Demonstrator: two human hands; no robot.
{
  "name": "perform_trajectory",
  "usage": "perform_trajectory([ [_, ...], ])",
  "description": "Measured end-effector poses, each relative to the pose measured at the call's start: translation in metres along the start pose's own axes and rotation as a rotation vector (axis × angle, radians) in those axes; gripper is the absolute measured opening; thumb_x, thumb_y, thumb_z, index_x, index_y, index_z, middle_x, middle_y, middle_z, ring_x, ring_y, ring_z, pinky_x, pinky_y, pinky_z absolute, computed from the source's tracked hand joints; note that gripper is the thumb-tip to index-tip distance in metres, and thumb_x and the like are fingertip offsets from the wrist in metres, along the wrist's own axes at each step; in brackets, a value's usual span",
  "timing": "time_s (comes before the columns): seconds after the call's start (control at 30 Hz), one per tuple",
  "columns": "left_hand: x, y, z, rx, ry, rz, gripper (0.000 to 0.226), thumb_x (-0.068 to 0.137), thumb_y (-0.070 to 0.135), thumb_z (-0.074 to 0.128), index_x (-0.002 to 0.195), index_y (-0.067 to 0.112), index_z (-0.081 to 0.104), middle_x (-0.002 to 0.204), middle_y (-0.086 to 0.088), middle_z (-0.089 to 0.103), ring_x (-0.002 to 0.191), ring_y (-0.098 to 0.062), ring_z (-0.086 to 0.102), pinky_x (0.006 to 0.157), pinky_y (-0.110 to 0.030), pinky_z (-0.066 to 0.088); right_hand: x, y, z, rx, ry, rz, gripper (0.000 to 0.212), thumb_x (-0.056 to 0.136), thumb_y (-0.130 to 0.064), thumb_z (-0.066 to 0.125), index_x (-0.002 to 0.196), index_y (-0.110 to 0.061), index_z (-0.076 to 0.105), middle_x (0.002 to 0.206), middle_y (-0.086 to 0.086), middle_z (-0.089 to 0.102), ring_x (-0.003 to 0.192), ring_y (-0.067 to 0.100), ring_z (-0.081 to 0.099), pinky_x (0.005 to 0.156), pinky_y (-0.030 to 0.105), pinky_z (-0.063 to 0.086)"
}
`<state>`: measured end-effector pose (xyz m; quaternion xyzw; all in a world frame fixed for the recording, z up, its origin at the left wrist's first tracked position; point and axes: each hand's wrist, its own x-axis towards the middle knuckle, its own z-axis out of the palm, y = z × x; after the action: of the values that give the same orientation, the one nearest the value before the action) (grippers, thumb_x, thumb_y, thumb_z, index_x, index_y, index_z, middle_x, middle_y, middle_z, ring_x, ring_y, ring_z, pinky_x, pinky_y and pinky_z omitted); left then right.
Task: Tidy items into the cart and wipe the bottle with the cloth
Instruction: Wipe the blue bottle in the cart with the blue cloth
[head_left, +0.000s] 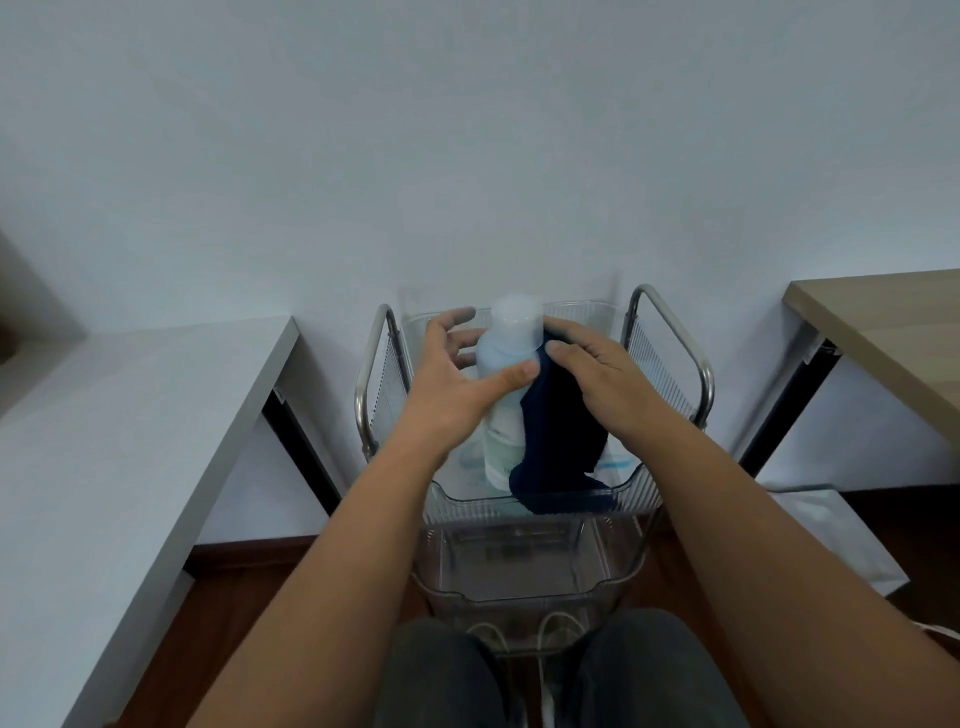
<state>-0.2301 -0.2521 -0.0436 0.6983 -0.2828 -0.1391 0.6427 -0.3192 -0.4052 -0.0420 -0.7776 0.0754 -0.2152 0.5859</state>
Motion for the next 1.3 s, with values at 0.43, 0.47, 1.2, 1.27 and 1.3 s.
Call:
perform_trajectory([
  [0.43, -0.005, 0.004, 0.004, 0.173, 0.033, 0.054, 0.090, 0.057, 0.052, 0.089, 0.129, 0.041, 0.036, 0.117, 0.018, 0.052, 0.110, 0.004, 0.053, 0.085, -0.022, 0.049, 0.002, -0.004, 0.007, -0.071, 0.066, 0.012, 0.035, 0.101, -0.016, 0.037, 0.128, -0.022, 0.058, 0.131, -0.001, 0.058, 0.123, 0.012, 0.050, 0.110, 0.035, 0.036],
  [0.47, -0.004, 0.004, 0.004, 0.154, 0.033, 0.052, 0.089, 0.059, 0.047, 0.090, 0.130, 0.038, 0.037, 0.117, 0.015, 0.054, 0.109, 0.005, 0.054, 0.086, -0.021, 0.048, 0.003, -0.005, 0.007, -0.080, 0.067, 0.010, 0.036, 0.100, -0.015, 0.037, 0.127, -0.021, 0.059, 0.131, -0.001, 0.058, 0.122, 0.012, 0.051, 0.110, 0.034, 0.036],
  [1.2, 0.036, 0.010, -0.033, 0.153, -0.440, -0.003, 0.102, 0.072, 0.026, 0.083, 0.152, 0.040, 0.022, 0.128, 0.017, 0.061, 0.129, 0.009, 0.043, 0.111, -0.025, 0.032, 0.005, -0.016, 0.002, -0.021, 0.031, 0.026, 0.035, 0.098, -0.014, 0.041, 0.109, -0.036, 0.066, 0.110, -0.023, 0.066, 0.108, -0.005, 0.059, 0.095, 0.018, 0.042],
  [1.27, 0.041, 0.016, -0.041, 0.172, -0.512, -0.030, 0.102, 0.075, 0.026, 0.082, 0.152, 0.045, 0.019, 0.137, 0.010, 0.056, 0.139, -0.004, 0.037, 0.117, -0.043, 0.027, 0.005, -0.020, 0.003, -0.019, 0.015, 0.034, 0.037, 0.099, -0.014, 0.041, 0.104, -0.040, 0.067, 0.105, -0.027, 0.067, 0.106, -0.007, 0.059, 0.094, 0.015, 0.042],
  [1.3, 0.040, 0.017, -0.042, 0.197, -0.519, -0.024, 0.101, 0.074, 0.032, 0.083, 0.151, 0.049, 0.019, 0.139, 0.012, 0.053, 0.140, -0.006, 0.035, 0.117, -0.044, 0.027, 0.005, -0.019, 0.004, -0.021, 0.013, 0.035, 0.037, 0.099, -0.014, 0.041, 0.105, -0.040, 0.067, 0.107, -0.026, 0.067, 0.107, -0.005, 0.059, 0.095, 0.016, 0.042],
])
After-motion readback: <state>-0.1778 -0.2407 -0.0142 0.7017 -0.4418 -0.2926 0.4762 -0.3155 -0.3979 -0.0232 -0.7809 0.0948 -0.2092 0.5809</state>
